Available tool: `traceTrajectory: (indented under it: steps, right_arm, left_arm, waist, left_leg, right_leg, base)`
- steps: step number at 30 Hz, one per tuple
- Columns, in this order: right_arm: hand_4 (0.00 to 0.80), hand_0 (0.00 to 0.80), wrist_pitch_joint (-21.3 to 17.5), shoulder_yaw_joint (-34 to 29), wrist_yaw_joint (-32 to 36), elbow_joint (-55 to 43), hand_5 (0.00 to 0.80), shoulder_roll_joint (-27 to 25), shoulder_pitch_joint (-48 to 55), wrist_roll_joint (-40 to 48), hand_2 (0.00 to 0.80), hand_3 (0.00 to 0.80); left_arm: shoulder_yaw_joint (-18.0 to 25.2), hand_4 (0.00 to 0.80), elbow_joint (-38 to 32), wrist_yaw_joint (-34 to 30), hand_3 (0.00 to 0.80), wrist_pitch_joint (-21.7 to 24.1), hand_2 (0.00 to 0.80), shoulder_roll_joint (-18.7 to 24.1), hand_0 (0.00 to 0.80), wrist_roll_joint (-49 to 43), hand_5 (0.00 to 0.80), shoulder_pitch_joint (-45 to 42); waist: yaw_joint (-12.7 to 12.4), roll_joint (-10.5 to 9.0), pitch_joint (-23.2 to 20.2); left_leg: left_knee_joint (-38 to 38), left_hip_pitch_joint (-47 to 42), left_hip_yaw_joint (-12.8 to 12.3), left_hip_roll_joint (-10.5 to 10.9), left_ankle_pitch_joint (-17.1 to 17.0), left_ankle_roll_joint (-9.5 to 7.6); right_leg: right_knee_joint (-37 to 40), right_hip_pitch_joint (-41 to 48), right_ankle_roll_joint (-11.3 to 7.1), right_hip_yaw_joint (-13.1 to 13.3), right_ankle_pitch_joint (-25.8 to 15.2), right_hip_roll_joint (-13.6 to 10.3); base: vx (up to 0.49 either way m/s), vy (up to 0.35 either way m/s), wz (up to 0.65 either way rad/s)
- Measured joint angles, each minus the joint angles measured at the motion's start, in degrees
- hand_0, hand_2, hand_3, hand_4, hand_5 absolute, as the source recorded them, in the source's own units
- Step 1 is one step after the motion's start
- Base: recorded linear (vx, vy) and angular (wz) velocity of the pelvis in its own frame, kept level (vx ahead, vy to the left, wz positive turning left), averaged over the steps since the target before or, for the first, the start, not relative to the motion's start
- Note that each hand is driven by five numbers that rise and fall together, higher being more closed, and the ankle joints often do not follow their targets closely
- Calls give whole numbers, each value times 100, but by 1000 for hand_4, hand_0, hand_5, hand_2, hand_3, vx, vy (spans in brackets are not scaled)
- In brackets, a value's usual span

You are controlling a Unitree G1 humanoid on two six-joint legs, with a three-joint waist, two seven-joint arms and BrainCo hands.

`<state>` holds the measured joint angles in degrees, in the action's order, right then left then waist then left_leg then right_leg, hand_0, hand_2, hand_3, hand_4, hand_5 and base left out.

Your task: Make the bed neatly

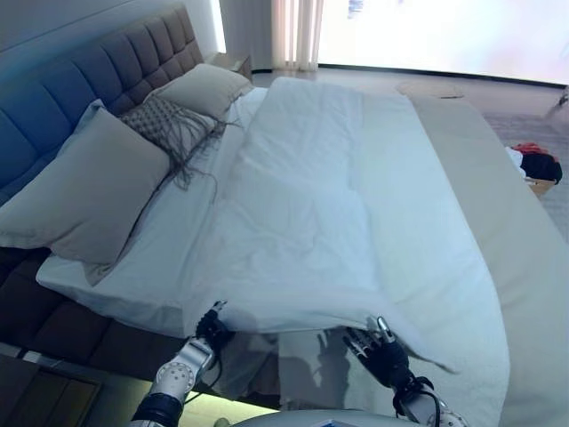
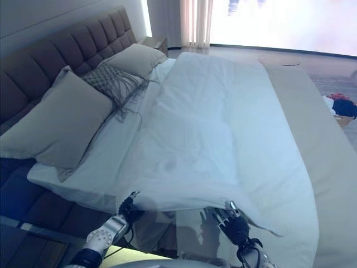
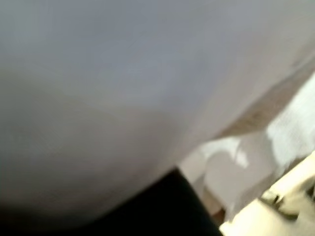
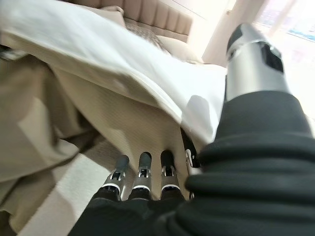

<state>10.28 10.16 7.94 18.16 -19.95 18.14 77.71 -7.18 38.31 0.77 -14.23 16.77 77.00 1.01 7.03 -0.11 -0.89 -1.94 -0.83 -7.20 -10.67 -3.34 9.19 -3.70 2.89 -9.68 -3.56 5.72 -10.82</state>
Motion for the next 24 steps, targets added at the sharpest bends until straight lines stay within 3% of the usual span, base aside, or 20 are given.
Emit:
traceTrajectory:
  steps: [8,12,18,21,24]
  right_arm:
    - [0,0,41,-112,128,85,0,-109,-45,58,0,0]
    - [0,0,121,-246,264,336,0,-108,-105,59,0,0]
    - [0,0,126,-374,271,344,0,-109,-143,61,0,0]
    - [0,0,123,-464,259,341,0,-114,-184,66,0,0]
    - [0,0,108,-516,249,344,0,-129,-281,66,0,0]
  left_arm:
    - [300,800,467,-117,800,-9,800,715,800,-200,800,497]
    - [654,800,880,-130,800,-7,800,954,800,-195,800,651]
    - [838,800,1350,-162,800,-17,800,1113,800,-207,800,763]
    - [910,800,1696,-151,800,-16,800,1418,800,-205,800,941]
    - [1288,800,2100,-151,800,-21,800,1743,800,-206,800,1190]
  waist:
    - [32,10,-2]
    - [161,16,-13]
    - [171,15,-14]
    - [177,14,-15]
    - [191,6,-20]
  left_leg:
    - [-209,-78,-7,-37,-95,26]
    - [-282,-161,-22,-35,-112,52]
    - [-294,-161,37,-34,-112,54]
    - [-297,-160,65,-40,-118,64]
    - [-300,-162,92,-44,-127,78]
  right_leg:
    - [100,26,19,-16,-31,54]
    - [179,119,17,-27,-44,63]
    - [241,191,17,-100,-48,67]
    - [268,218,24,-134,-55,75]
    - [287,253,26,-167,-58,80]
  base:
    - [-2,23,0]
    - [3,9,0]
    - [12,40,5]
    - [0,13,5]
    - [-1,6,4]
